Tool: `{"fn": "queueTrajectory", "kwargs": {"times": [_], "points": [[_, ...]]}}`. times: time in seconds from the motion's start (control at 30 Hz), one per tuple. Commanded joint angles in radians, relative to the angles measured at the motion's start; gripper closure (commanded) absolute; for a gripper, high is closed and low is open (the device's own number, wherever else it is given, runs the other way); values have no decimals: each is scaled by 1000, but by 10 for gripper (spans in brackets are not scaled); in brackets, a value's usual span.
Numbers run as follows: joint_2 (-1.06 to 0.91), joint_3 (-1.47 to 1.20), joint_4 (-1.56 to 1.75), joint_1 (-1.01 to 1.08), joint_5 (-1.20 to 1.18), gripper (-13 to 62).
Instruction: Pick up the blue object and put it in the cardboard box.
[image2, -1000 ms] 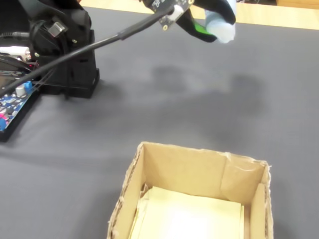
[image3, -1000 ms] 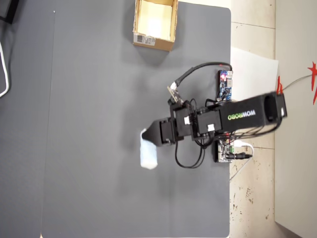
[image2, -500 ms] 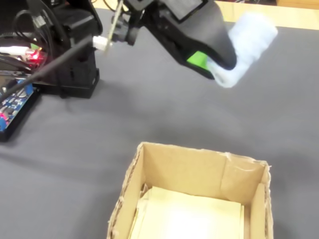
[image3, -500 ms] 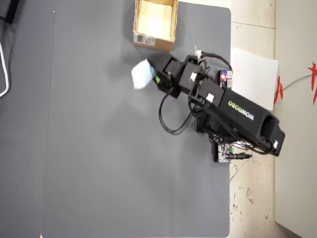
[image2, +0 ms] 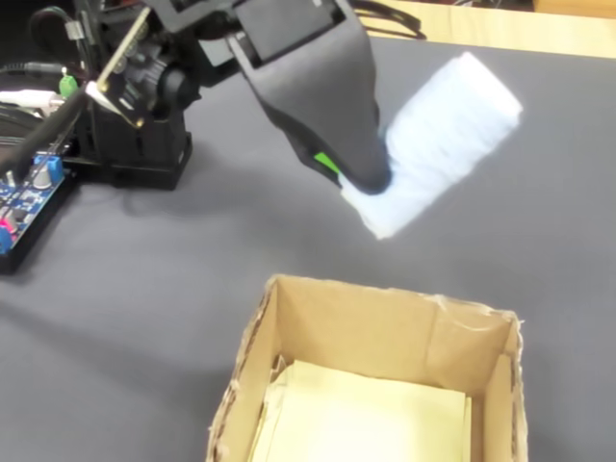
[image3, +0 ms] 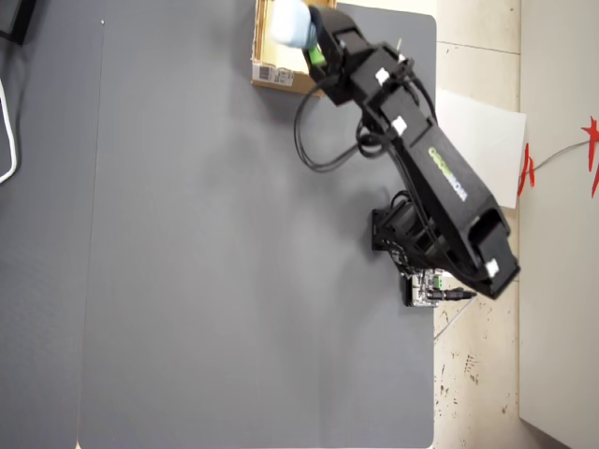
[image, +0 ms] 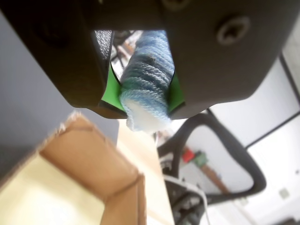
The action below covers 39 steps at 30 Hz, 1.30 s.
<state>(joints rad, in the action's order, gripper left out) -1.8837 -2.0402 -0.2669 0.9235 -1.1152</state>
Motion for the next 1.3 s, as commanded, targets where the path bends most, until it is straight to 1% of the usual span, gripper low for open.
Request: {"fn": "queueTrajectory", "kwargs": {"times": [0.0,0.13,0.3,0.33,0.37,0.5,0.6,0.8,0.93,1.07,1.27], "points": [[-2,97,38,14,-2,451],[58,112,-26,58,-49,447],[64,63,-55,86,-114,436],[67,63,-71,87,-124,410],[74,64,-94,87,-153,368],[86,71,-146,86,-181,280],[94,74,-152,81,-225,200],[89,74,-129,74,-272,170],[66,77,-87,28,-327,170],[37,63,-74,-60,-460,167],[-17,29,21,-224,-580,156]]}}
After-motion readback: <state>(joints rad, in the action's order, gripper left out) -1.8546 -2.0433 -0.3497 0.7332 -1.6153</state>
